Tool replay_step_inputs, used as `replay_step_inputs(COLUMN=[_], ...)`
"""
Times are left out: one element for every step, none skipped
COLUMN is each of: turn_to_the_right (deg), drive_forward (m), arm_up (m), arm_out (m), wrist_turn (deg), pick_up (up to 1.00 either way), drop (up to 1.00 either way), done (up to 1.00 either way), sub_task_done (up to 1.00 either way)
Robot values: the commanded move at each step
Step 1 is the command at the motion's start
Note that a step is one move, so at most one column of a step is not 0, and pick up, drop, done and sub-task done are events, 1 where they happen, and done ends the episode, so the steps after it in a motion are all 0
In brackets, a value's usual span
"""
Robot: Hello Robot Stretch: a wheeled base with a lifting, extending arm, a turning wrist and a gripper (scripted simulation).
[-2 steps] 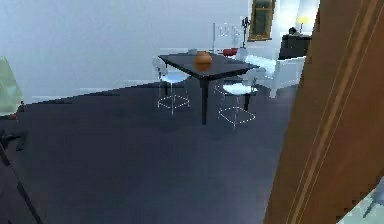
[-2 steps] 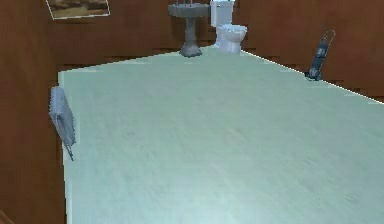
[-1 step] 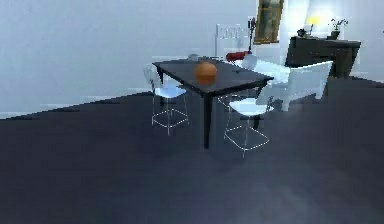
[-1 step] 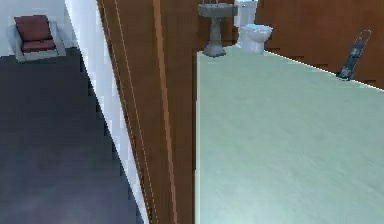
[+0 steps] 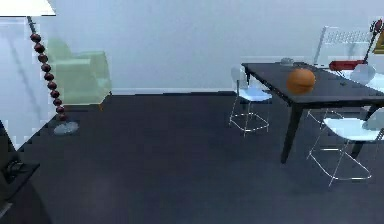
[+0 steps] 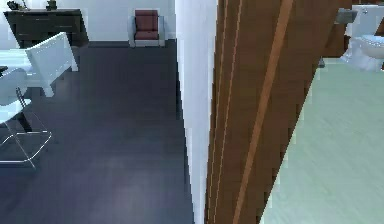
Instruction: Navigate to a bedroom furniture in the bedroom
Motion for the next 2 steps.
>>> replay_step_inputs(turn_to_the_right=[0.0, 45.0], drive_forward=[0.30, 0.00], arm_up=[0.00, 0.00], arm_out=[0.00, 0.00], wrist_turn=[0.0, 0.0], pick_up=[0.00, 0.00], drop=[0.00, 0.00], done=[0.00, 0.00], sub_task_done=[0.00, 0.00])
